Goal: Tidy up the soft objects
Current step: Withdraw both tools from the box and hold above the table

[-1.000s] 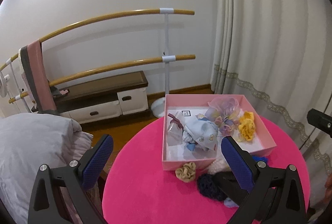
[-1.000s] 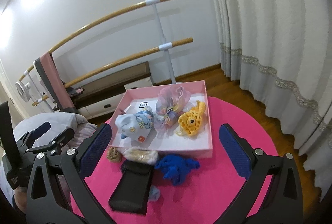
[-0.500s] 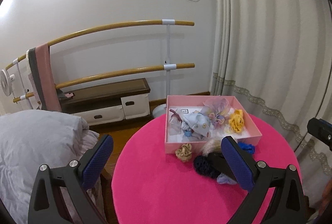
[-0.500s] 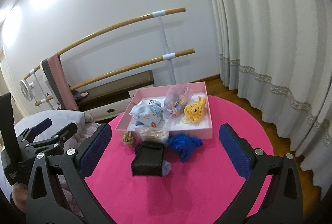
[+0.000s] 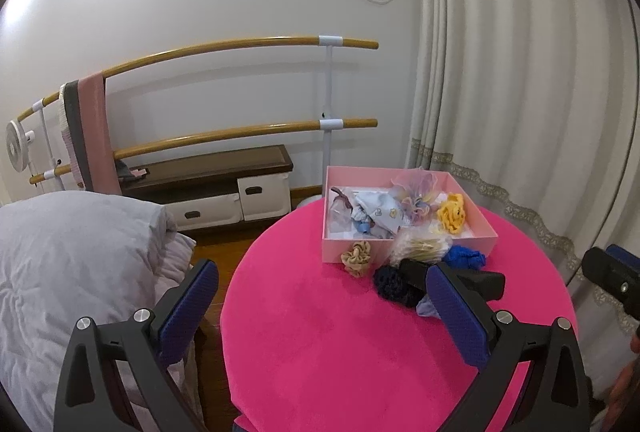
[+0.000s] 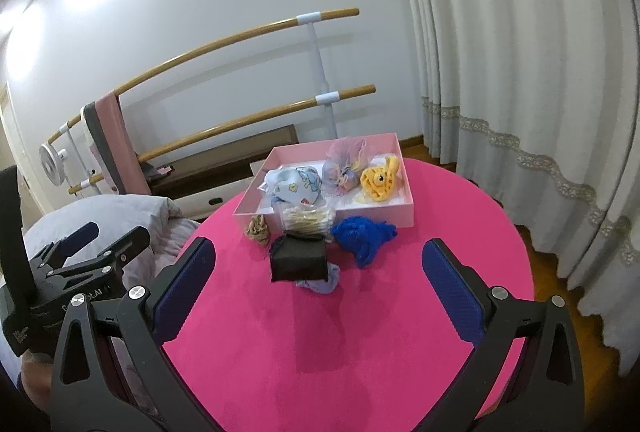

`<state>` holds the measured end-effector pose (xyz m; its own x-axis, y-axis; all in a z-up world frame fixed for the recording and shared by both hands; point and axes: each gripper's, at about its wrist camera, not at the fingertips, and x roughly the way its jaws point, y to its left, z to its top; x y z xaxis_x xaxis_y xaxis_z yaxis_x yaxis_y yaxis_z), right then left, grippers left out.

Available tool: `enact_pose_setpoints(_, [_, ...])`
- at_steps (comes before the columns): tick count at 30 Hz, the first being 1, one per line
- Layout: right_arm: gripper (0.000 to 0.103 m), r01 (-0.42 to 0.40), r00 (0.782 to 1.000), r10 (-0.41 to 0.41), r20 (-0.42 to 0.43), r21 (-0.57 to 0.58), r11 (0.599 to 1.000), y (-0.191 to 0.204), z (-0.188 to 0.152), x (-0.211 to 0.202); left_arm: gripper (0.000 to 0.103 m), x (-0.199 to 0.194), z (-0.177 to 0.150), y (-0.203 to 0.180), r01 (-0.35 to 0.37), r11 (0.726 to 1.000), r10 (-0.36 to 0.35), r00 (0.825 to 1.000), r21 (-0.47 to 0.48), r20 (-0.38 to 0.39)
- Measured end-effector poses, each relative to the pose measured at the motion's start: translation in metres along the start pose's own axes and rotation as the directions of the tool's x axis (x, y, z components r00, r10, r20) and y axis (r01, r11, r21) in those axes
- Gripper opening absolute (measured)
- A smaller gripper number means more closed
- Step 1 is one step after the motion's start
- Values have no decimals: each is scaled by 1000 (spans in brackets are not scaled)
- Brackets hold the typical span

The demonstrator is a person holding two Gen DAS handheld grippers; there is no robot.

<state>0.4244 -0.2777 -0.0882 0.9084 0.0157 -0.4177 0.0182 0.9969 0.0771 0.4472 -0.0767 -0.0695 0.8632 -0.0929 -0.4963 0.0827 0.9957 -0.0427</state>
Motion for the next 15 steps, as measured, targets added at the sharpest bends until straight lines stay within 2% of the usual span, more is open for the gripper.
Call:
enact_pose_setpoints(6, [103,-6,1000,6,-14,-15,1000,9,-11,1,103,-15,-11,-1,1,1000,-1,1000,4,-4])
enact_pose_setpoints(15, [103,16,1000,-15,23,-28,999,15,-11,-11,103,-30,-15,-1,7,1000,-7,1000,-4,-6])
